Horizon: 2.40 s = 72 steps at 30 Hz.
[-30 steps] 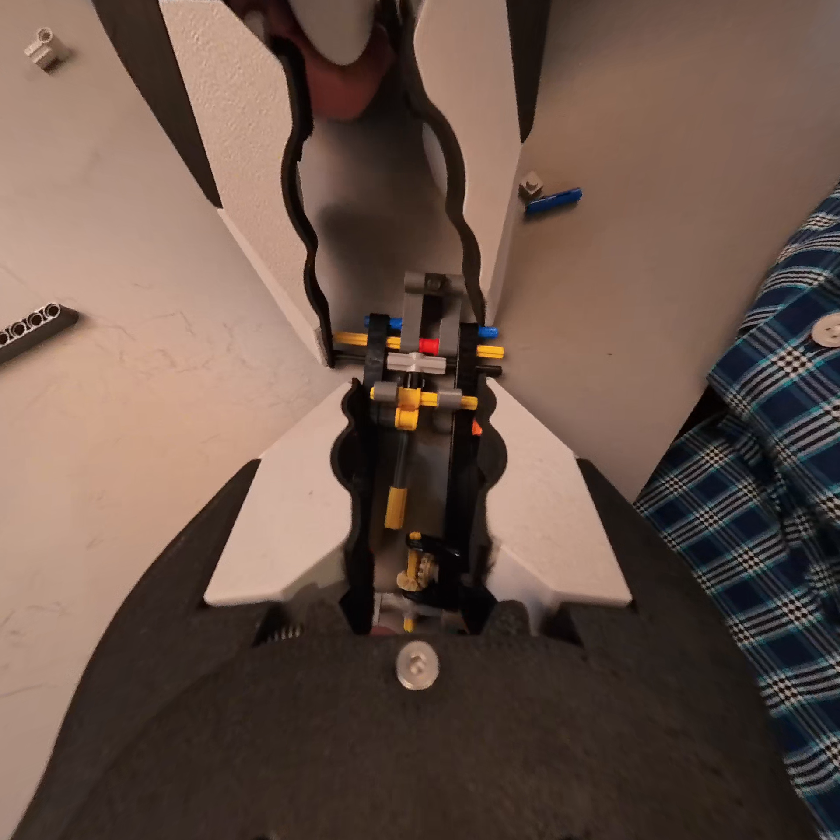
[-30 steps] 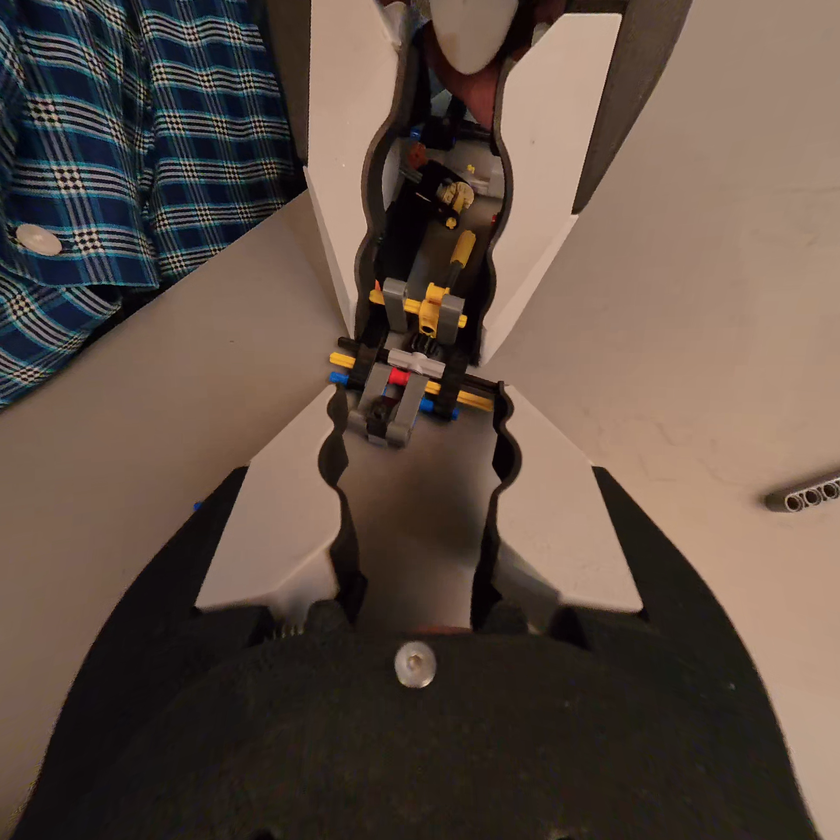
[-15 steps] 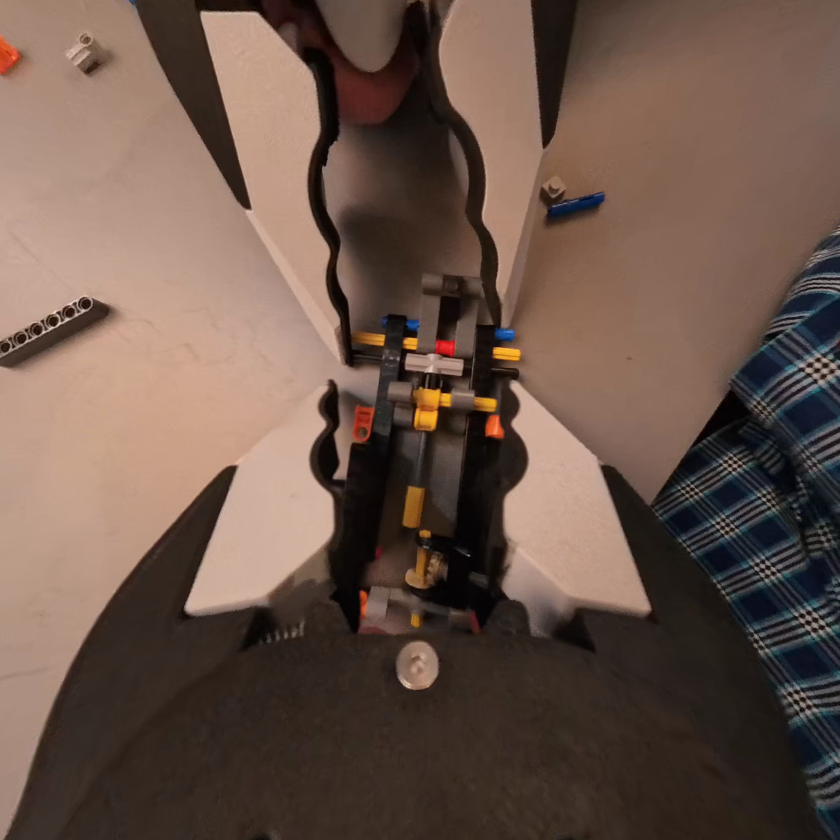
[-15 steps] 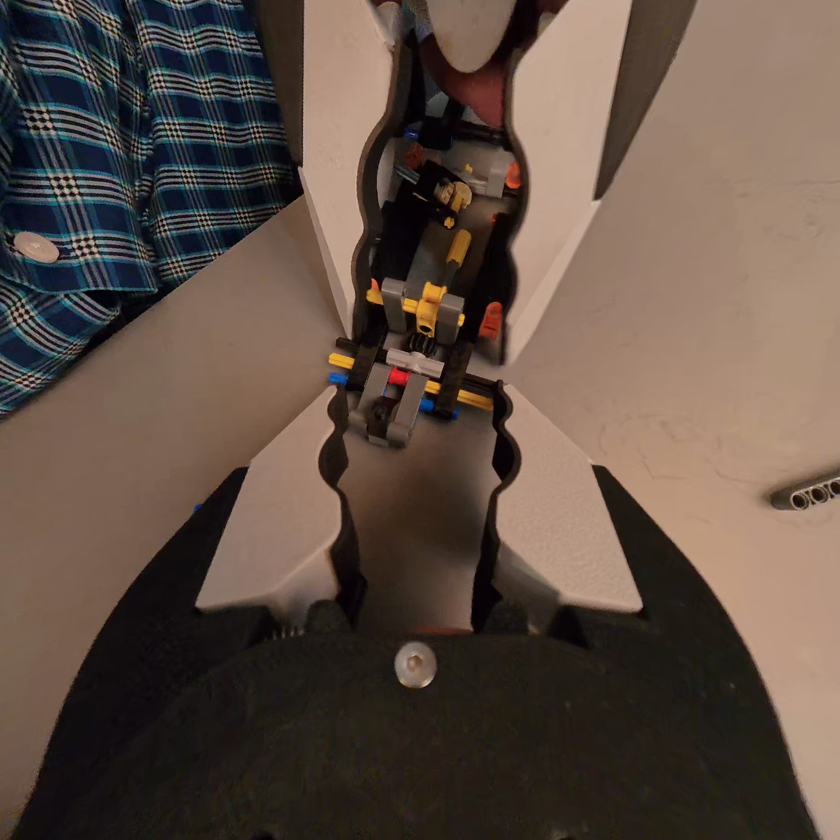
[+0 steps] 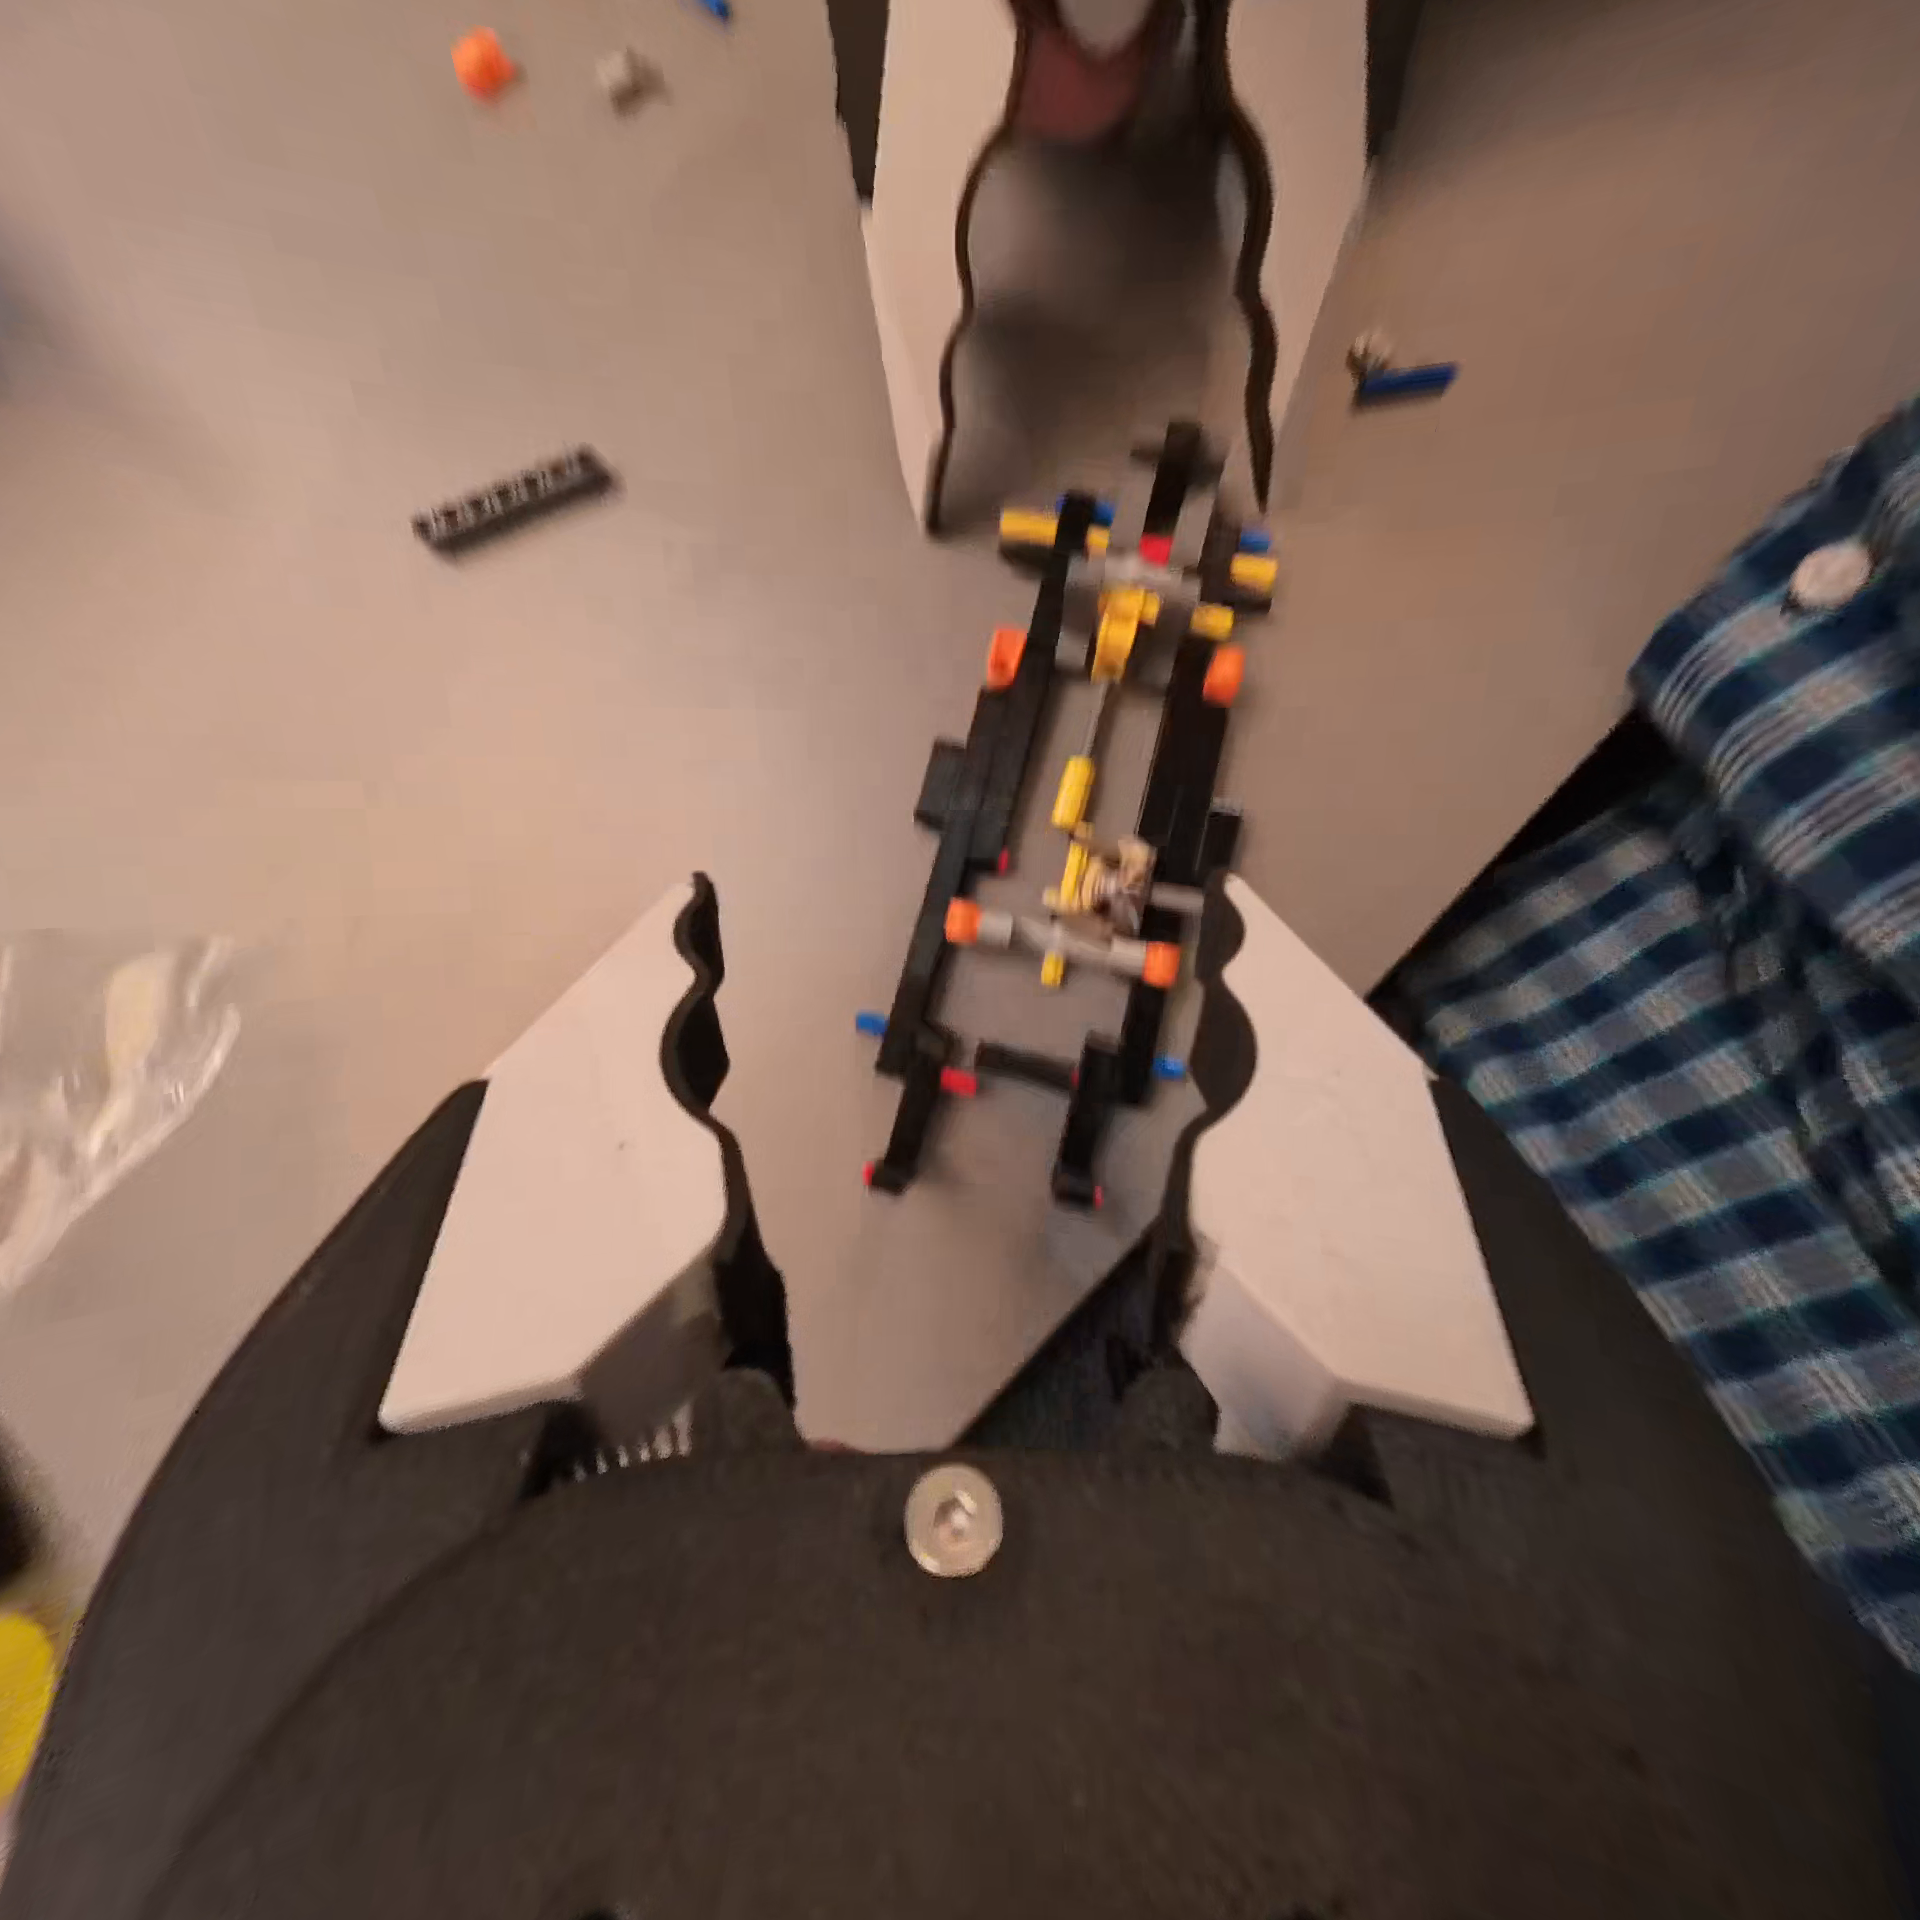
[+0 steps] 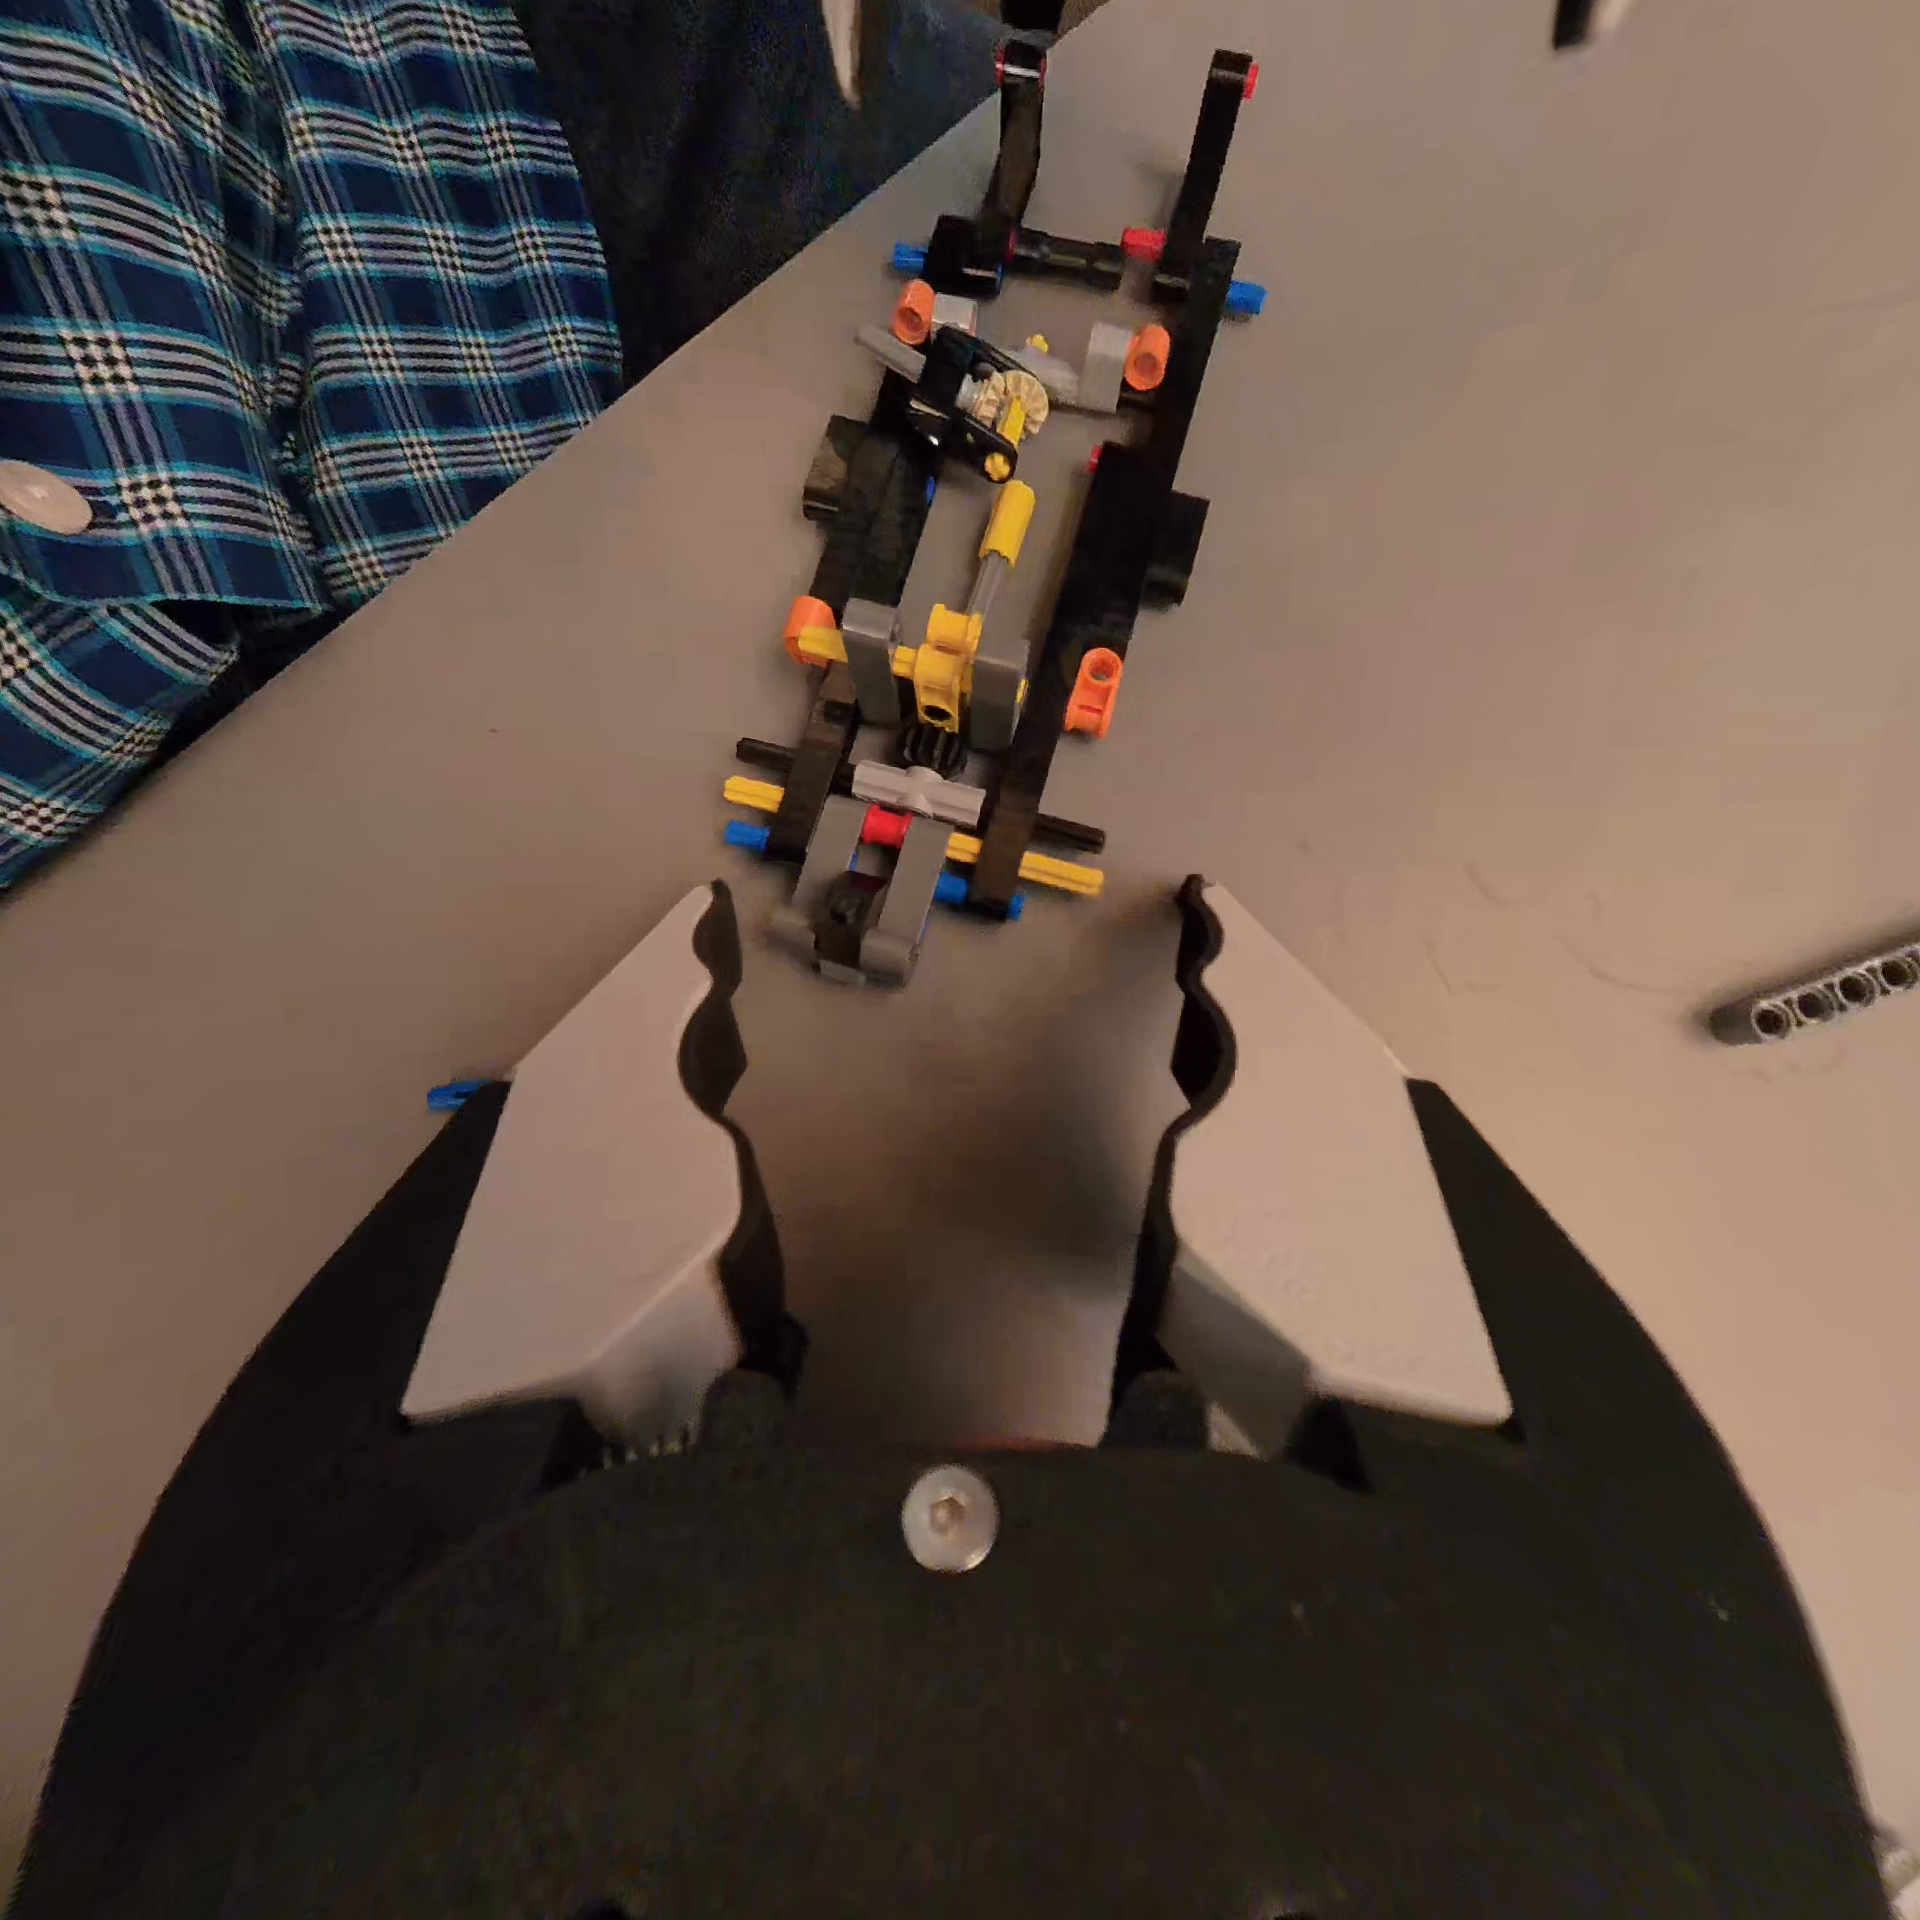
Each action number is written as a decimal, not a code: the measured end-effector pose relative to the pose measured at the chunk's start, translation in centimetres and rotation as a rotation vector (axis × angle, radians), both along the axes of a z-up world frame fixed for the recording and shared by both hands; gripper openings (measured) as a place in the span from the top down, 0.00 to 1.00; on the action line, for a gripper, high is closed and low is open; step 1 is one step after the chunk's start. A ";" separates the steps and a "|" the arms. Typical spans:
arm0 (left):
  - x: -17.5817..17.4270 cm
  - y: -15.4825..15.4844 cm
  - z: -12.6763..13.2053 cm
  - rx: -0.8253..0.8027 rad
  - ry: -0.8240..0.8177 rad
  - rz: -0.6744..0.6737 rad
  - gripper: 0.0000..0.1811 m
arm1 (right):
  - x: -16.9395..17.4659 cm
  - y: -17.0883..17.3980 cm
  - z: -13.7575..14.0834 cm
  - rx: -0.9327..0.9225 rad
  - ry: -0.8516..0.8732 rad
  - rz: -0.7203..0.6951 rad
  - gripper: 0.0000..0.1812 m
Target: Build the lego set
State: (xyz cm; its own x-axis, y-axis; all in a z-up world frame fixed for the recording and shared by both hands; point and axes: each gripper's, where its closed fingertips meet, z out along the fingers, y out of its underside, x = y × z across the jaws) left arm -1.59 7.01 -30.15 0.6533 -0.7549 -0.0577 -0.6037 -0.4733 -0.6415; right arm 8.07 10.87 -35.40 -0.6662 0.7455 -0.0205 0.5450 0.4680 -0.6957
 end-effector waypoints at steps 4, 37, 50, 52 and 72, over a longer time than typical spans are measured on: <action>-2.6 -2.4 -1.6 -0.050 0.000 0.053 0.50 | 0.2 1.1 1.1 0.013 0.013 -0.051 0.52; -2.1 -3.2 -5.4 -0.075 0.028 -0.061 0.67 | -9.5 -6.4 1.0 -0.011 -0.187 0.092 0.57; -2.0 -3.0 -5.3 -0.050 0.031 -0.044 0.68 | -9.8 -6.4 0.7 -0.066 -0.189 0.076 0.57; -2.1 -3.0 -5.3 -0.046 0.034 -0.036 0.68 | -9.8 -6.5 0.8 -0.088 -0.184 0.068 0.56; -3.5 -5.0 -3.1 0.011 0.014 0.082 0.74 | -10.8 -2.1 3.3 -0.187 -0.129 -0.122 0.79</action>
State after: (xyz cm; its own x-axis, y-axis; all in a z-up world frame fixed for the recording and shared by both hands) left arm -5.08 2.00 -33.25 0.7117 -0.6984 -0.0757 -0.5726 -0.5143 -0.6385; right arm -2.78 8.80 -32.13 -0.5549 0.7952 -0.2444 0.6794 0.2636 -0.6848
